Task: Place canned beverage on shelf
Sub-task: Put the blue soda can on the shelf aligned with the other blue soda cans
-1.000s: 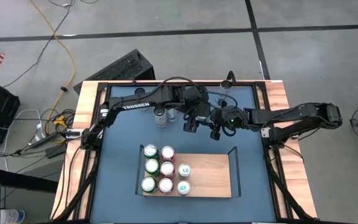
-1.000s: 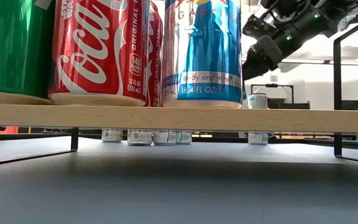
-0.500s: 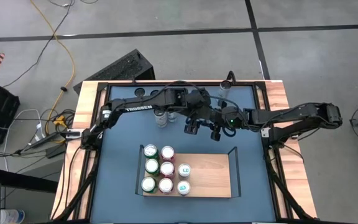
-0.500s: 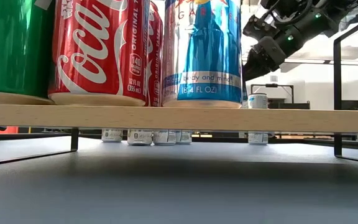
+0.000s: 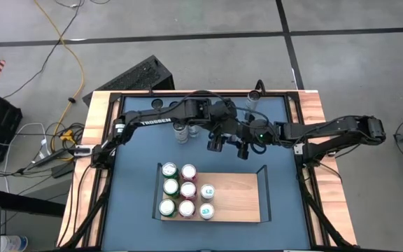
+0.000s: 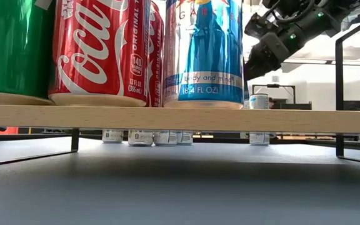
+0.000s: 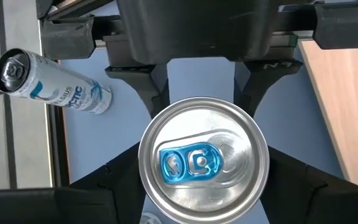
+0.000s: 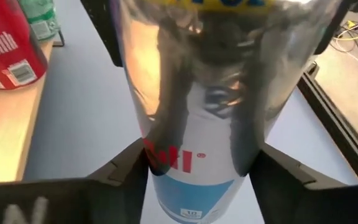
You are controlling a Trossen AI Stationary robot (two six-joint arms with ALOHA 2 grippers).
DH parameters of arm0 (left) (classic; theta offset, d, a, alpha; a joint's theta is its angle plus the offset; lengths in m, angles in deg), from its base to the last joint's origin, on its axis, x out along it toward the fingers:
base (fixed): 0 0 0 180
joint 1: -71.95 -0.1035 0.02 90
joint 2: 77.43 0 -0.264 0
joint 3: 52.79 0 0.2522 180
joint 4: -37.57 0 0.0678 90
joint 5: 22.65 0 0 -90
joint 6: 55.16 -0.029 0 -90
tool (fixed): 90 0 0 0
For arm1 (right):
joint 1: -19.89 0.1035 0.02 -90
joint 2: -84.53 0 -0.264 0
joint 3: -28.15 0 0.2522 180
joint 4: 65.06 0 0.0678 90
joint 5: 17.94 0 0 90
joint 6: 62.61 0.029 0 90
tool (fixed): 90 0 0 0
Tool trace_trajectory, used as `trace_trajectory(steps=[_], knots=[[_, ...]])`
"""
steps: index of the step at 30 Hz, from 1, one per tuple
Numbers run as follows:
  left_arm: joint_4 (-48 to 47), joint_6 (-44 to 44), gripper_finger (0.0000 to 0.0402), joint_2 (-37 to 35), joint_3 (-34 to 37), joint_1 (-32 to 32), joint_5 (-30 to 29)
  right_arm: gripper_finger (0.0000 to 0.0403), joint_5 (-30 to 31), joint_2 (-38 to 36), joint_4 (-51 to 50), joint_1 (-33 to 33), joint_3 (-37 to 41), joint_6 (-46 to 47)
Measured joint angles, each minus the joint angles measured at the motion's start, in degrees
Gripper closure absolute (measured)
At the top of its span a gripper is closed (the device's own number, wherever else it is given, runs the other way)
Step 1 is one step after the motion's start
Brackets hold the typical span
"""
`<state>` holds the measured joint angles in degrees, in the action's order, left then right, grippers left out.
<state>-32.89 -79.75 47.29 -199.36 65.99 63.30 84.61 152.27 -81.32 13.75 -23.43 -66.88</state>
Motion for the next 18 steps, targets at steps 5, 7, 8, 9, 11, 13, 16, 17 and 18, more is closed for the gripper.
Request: trace_trajectory(steps=[5, 7, 8, 9, 11, 13, 16, 17, 18], knots=[[-3.08, 1.24, 0.0170, -0.04, -1.66, 0.10, 0.66, 0.0113, -0.67, 0.03, -0.12, 0.00, 0.00, 1.49], [-4.58, 1.67, 0.0170, -0.38, -2.23, 0.09, 0.58, 0.0103, -0.64, -0.08, -0.12, 0.00, 0.00, 1.49], [-4.97, 2.01, 0.0170, -0.85, -2.20, 0.09, 0.54, 0.0101, -0.65, -0.41, -0.36, 0.00, 0.01, 1.69], [-5.43, 2.50, 0.0170, -1.28, -2.08, 0.09, 0.52, 0.0100, -0.64, -0.82, -0.58, 0.01, 0.02, 2.03], [-6.94, 3.70, 0.0170, -2.14, -2.21, 0.09, 0.42, 0.0098, -0.60, -2.10, -0.98, 0.31, 0.02, 2.66], [-9.84, 4.94, 0.0170, -3.61, -2.12, 0.19, 0.58, 0.0098, -0.18, -4.21, -3.21, 0.76, -0.02, 2.72], [-12.72, 6.98, 0.0170, -6.20, -2.12, 0.83, 0.19, 0.0098, 0.81, -7.90, -10.06, 1.53, -2.53, 2.75], [-13.64, 7.54, 0.0170, -7.06, -2.12, 1.15, -0.19, 0.0097, 1.39, -9.04, -12.79, 1.89, -3.89, 2.76], [-14.70, 8.07, 0.0170, -7.88, -2.12, 1.56, -0.75, 0.0097, 1.79, -10.31, -15.22, 2.15, -5.38, 2.76]])
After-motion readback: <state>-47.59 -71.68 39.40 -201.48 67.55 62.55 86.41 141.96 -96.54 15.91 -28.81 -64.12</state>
